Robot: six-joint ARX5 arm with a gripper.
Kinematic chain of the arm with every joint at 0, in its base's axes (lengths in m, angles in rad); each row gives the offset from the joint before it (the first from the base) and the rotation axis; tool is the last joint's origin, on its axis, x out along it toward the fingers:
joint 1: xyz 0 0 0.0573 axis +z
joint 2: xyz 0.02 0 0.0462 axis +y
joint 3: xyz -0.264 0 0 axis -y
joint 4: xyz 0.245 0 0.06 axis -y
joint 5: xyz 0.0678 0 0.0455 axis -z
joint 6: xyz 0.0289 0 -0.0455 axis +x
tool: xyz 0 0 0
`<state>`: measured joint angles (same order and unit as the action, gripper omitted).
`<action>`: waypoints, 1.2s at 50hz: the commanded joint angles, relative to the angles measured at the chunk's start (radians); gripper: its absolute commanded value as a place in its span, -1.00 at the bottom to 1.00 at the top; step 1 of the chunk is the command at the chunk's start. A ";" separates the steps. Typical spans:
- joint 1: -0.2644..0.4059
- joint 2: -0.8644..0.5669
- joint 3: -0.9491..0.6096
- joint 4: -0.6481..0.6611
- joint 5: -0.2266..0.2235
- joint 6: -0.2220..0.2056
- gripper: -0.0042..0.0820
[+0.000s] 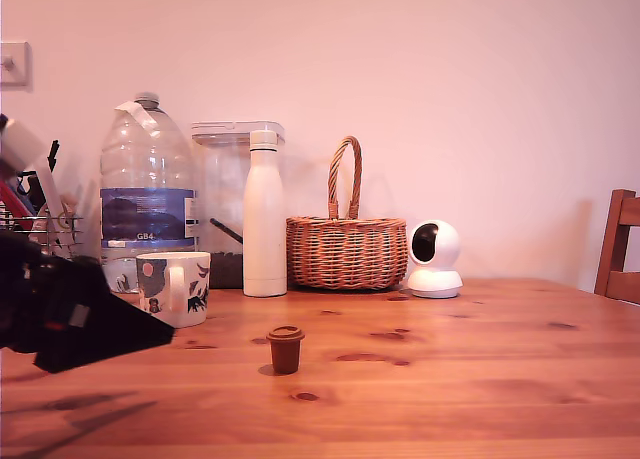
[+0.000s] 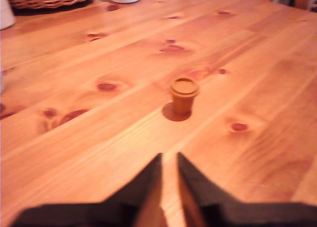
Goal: Pick up the coffee capsules from the table one by one and drop them inside the nearest coffee cup
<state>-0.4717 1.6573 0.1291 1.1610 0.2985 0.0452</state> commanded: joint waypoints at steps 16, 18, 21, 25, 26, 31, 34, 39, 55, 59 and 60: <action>-0.020 -0.006 0.027 -0.041 -0.013 0.013 0.46; -0.023 -0.006 0.028 -0.043 -0.013 0.016 0.46; -0.027 -0.006 0.033 -0.055 -0.017 0.016 0.46; -0.035 -0.006 0.045 -0.082 -0.021 0.026 0.46; -0.038 -0.006 0.049 -0.091 -0.024 0.029 0.46; -0.053 -0.005 0.074 -0.138 -0.039 0.035 0.46; -0.061 -0.005 0.090 -0.166 -0.048 0.035 0.46; -0.074 -0.001 0.117 -0.184 -0.056 0.035 0.46; -0.094 0.007 0.202 -0.271 -0.072 0.035 0.46; -0.094 0.008 0.212 -0.281 -0.072 0.035 0.46; -0.095 0.010 0.215 -0.281 -0.072 0.035 0.46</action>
<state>-0.5613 1.6577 0.3401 0.8803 0.2268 0.0715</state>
